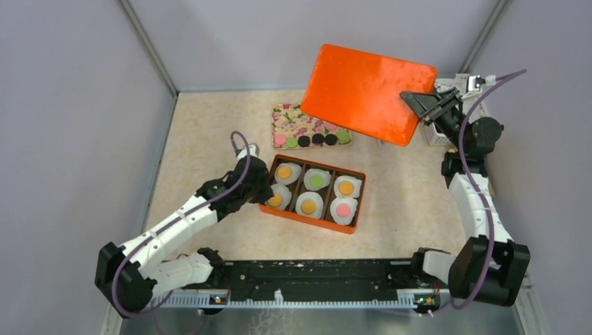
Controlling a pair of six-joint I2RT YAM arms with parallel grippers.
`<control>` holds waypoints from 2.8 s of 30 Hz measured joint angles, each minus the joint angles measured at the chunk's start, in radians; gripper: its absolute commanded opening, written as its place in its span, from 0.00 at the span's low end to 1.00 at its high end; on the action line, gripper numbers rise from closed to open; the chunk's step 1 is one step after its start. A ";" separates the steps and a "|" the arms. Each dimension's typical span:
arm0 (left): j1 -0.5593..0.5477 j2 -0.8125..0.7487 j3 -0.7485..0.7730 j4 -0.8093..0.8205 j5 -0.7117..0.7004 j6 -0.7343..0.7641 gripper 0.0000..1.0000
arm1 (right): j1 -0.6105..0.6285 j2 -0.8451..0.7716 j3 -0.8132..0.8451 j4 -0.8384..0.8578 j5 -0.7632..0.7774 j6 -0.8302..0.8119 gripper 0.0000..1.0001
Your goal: Pack the cookies
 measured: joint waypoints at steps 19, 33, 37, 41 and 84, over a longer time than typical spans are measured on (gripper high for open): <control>-0.472 0.587 0.119 0.315 0.250 0.011 0.00 | -0.009 -0.076 0.147 -0.225 0.031 -0.153 0.00; -0.465 0.816 0.338 0.440 0.159 0.037 0.00 | -0.011 -0.093 0.138 -0.279 0.031 -0.196 0.00; -0.426 0.816 0.342 0.439 0.121 0.037 0.00 | -0.012 -0.095 0.132 -0.286 0.028 -0.209 0.00; -0.344 0.808 0.297 0.474 0.122 0.033 0.00 | -0.013 -0.097 0.122 -0.283 0.025 -0.214 0.00; -0.141 0.101 0.161 0.281 -0.204 0.166 0.00 | 0.249 0.445 0.034 0.041 -0.169 -0.021 0.00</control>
